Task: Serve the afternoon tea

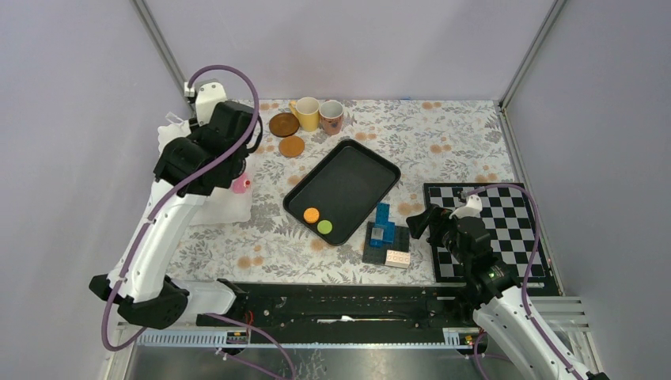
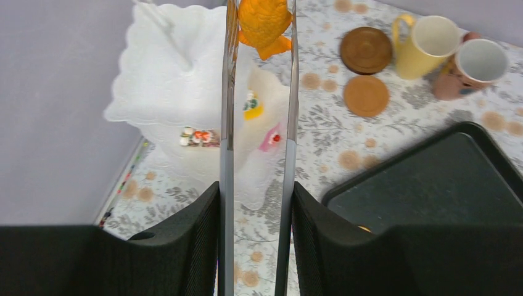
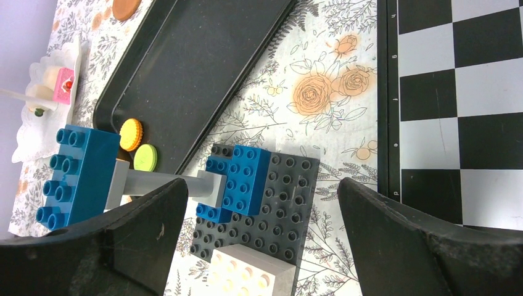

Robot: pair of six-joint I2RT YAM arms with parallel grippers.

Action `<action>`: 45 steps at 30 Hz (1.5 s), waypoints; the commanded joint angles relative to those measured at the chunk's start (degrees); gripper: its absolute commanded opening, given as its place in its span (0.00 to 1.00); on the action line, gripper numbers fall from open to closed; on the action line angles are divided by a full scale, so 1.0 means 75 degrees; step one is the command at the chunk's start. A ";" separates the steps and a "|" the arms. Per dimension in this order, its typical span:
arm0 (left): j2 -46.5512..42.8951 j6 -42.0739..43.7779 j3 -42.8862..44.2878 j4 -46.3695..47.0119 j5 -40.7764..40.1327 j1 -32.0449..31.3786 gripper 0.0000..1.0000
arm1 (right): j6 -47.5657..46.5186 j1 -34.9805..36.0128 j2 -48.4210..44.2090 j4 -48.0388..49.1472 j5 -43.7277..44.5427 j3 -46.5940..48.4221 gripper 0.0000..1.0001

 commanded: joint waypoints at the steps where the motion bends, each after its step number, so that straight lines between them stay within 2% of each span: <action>1: -0.0151 0.0769 0.0031 0.0058 -0.0021 0.0723 0.00 | -0.0092 0.0055 -0.0013 0.0394 -0.0064 -0.0049 0.98; 9: 0.0021 0.1419 -0.0480 0.0748 0.0308 0.1626 0.00 | -0.0092 0.0051 0.0048 0.0436 -0.0105 -0.0070 0.98; 14: 0.0221 0.1531 -0.0764 0.1222 0.0558 0.1849 0.00 | -0.0082 0.0051 0.0013 0.0427 -0.0249 -0.0068 0.98; 23: 0.0504 0.1331 -0.0801 0.1154 0.0343 0.2113 0.01 | -0.0098 0.0051 0.0024 0.0436 -0.0224 -0.0063 0.98; 33: 0.0676 0.1229 -0.0859 0.1066 0.0324 0.2148 0.21 | -0.0105 0.0051 -0.0043 0.0437 -0.0131 -0.0069 0.98; 36: 0.0741 0.1266 -0.0763 0.1052 0.0266 0.2166 0.30 | -0.0090 0.0051 -0.0112 0.0431 -0.0122 -0.0091 0.98; 45: 0.0705 0.1265 -0.0765 0.1006 0.0285 0.2172 0.42 | -0.0085 0.0051 -0.0082 0.0434 -0.0166 -0.0108 0.98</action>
